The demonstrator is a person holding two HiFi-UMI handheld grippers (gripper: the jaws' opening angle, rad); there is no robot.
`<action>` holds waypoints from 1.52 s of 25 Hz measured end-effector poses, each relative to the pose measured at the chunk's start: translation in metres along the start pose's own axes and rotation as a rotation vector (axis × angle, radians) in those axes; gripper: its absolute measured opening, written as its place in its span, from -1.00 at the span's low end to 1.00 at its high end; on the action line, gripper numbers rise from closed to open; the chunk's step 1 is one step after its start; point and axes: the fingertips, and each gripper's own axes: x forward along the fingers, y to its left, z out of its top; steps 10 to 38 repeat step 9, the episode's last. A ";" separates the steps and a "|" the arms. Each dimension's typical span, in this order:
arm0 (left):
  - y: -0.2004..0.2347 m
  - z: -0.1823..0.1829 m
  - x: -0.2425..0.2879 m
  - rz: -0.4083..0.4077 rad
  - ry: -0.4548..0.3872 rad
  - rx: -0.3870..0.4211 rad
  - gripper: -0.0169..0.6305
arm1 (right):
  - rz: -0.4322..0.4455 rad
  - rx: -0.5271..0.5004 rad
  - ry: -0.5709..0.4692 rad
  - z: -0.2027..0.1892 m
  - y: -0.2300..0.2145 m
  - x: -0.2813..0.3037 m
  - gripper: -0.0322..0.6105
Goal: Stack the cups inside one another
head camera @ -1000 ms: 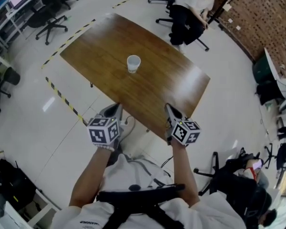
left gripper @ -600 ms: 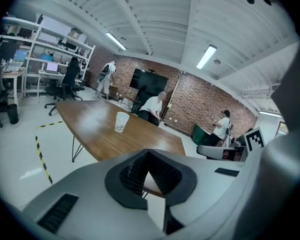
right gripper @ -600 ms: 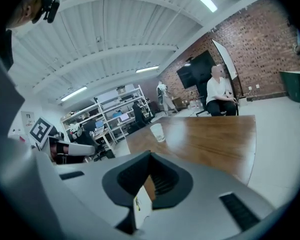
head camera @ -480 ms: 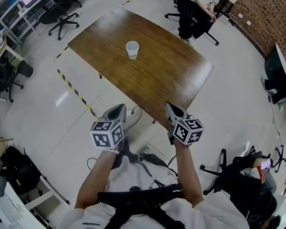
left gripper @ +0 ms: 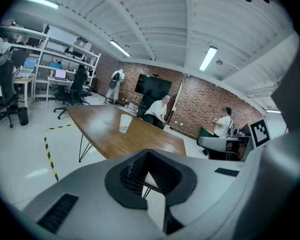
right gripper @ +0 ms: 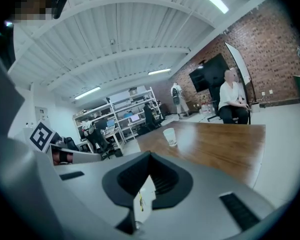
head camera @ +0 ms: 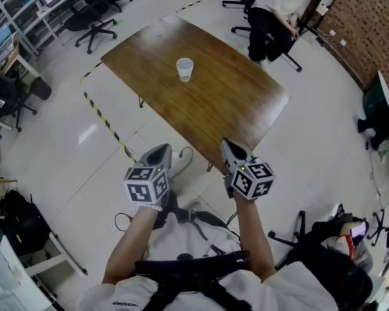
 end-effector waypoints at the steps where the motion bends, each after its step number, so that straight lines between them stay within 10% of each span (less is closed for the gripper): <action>1: -0.001 0.000 0.001 0.001 0.000 -0.003 -0.96 | 0.001 -0.005 0.001 0.002 0.000 0.000 -0.90; 38: 0.011 -0.015 -0.002 -0.025 -0.016 -0.003 -0.96 | -0.014 -0.025 -0.008 -0.011 0.011 0.004 -0.90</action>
